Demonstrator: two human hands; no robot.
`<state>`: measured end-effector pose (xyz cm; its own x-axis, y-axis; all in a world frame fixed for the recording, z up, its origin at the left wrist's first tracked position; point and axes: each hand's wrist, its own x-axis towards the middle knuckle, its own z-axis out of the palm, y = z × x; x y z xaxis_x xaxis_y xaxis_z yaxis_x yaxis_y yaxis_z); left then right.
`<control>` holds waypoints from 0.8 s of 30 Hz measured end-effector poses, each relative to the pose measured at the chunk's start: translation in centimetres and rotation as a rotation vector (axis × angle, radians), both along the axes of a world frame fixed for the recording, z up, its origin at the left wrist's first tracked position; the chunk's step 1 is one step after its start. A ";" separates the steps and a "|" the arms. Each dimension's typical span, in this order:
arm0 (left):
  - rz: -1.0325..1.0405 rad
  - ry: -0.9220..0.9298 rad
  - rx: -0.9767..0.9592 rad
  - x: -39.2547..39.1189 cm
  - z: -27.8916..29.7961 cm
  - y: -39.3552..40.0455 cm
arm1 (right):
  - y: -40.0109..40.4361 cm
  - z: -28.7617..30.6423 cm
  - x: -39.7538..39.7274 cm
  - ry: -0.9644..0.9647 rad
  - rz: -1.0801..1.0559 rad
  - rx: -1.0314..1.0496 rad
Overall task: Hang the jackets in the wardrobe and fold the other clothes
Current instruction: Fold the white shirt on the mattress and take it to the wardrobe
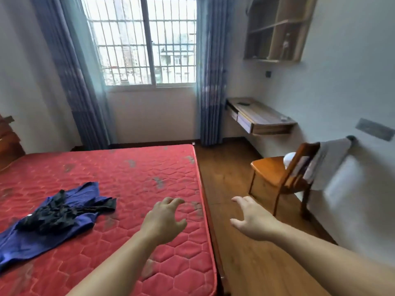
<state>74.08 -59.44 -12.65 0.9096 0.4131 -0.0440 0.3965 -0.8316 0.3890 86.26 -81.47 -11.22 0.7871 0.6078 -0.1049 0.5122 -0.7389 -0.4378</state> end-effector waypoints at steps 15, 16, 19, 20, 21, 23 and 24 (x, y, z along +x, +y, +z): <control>-0.533 -0.075 -0.011 28.7 0.3 -21.2 | -24.9 0.0 17.3 0.032 -0.534 -0.026; -0.541 -0.083 0.005 30.8 0.4 -22.7 | -26.1 -0.3 19.3 0.041 -0.548 -0.002; -0.547 -0.081 0.022 37.2 0.6 -26.9 | -29.0 -1.0 25.2 0.096 -0.581 0.075; -0.554 -0.076 0.033 39.3 0.6 -28.1 | -29.8 -1.3 27.1 0.115 -0.583 0.093; -0.560 -0.074 0.043 41.3 0.7 -29.3 | -30.6 -1.4 28.7 0.126 -0.582 0.102; -0.564 -0.067 0.034 44.8 0.6 -31.4 | -32.1 -1.6 32.1 0.133 -0.584 0.115; -0.569 -0.062 0.027 46.5 0.6 -32.2 | -32.6 -1.5 33.8 0.136 -0.593 0.120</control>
<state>120.54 -91.61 -12.02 0.9896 -0.1427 0.0208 -0.1400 -0.9172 0.3731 120.04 -114.12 -12.73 0.9789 0.0845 -0.1861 -0.0369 -0.8225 -0.5676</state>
